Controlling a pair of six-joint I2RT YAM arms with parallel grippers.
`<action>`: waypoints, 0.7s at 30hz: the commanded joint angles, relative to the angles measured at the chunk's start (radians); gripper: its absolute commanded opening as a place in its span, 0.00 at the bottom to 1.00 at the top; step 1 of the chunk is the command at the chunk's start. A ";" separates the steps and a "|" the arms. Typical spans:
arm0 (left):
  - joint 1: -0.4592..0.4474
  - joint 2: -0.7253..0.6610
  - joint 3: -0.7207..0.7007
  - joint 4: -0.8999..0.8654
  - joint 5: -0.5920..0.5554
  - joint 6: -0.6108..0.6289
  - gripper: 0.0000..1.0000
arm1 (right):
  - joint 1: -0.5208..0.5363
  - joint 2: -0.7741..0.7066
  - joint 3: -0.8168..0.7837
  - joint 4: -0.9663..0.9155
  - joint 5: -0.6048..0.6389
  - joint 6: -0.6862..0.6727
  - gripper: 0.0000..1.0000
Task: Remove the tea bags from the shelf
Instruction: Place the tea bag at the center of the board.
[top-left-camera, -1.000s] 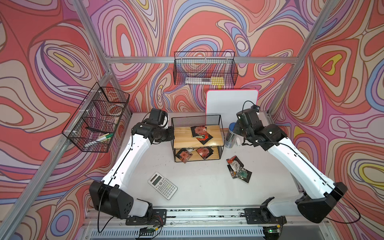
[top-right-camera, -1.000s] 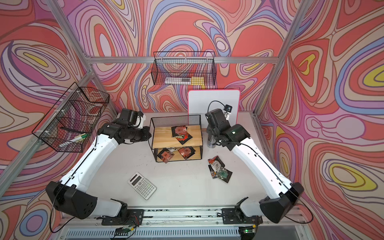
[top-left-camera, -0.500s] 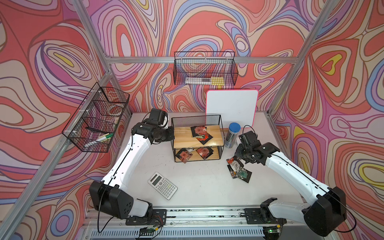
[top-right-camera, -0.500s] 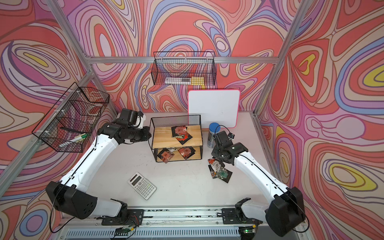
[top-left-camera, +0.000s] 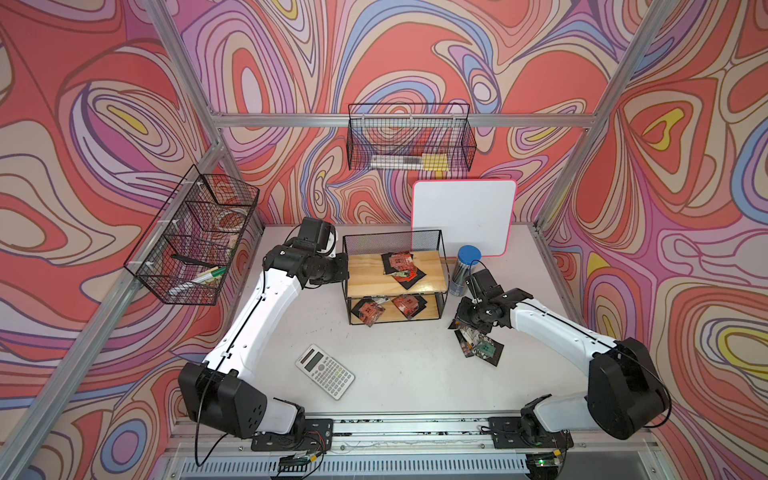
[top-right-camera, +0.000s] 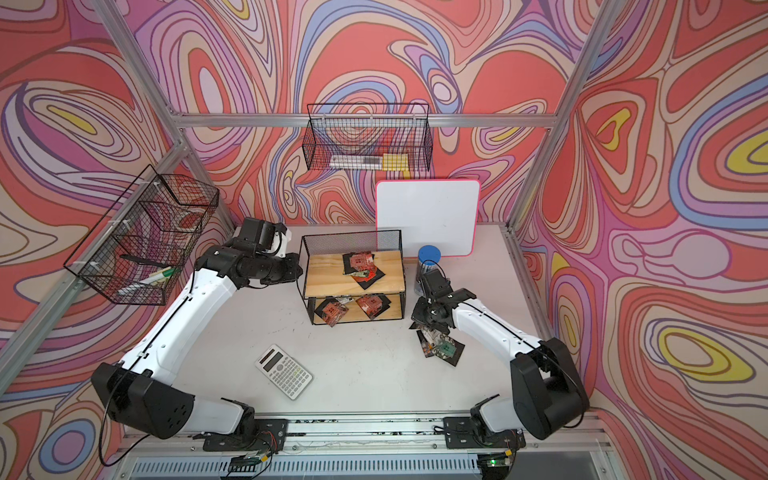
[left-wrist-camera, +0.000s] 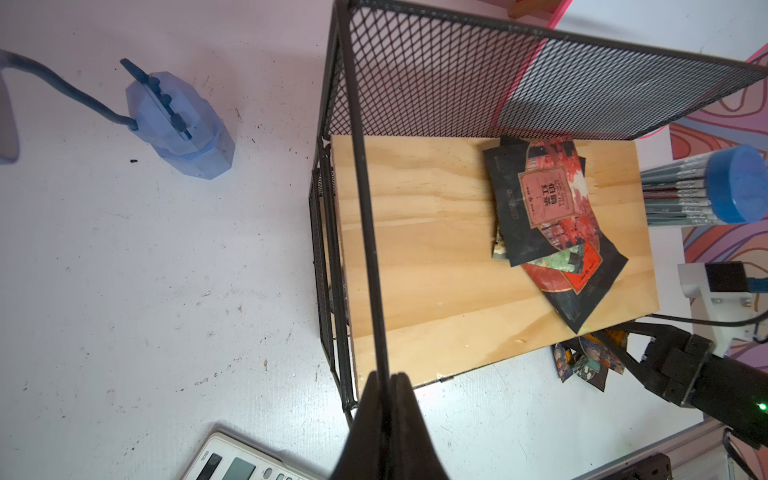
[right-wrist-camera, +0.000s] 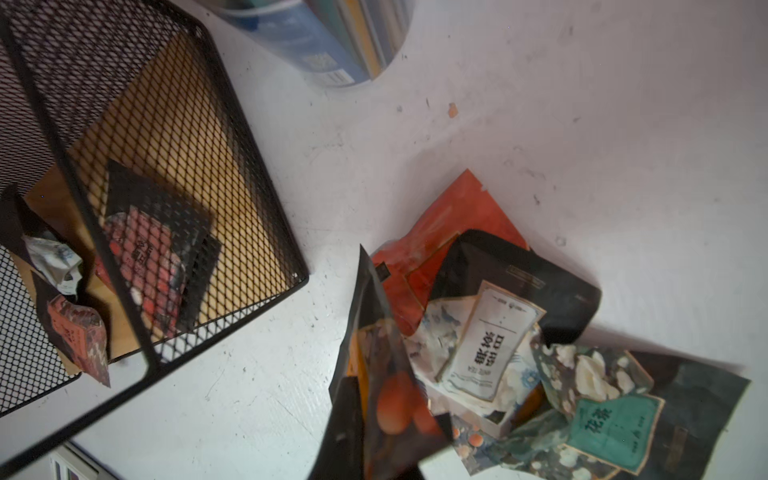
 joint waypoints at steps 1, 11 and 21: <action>0.000 -0.003 0.007 -0.016 -0.010 0.004 0.00 | -0.006 0.033 -0.010 0.017 -0.012 -0.025 0.04; 0.000 -0.005 0.003 -0.018 -0.012 0.005 0.00 | -0.006 0.030 -0.051 -0.028 0.025 -0.038 0.30; 0.000 -0.005 0.000 -0.013 -0.010 0.000 0.00 | -0.007 -0.040 0.001 -0.110 0.077 -0.032 0.47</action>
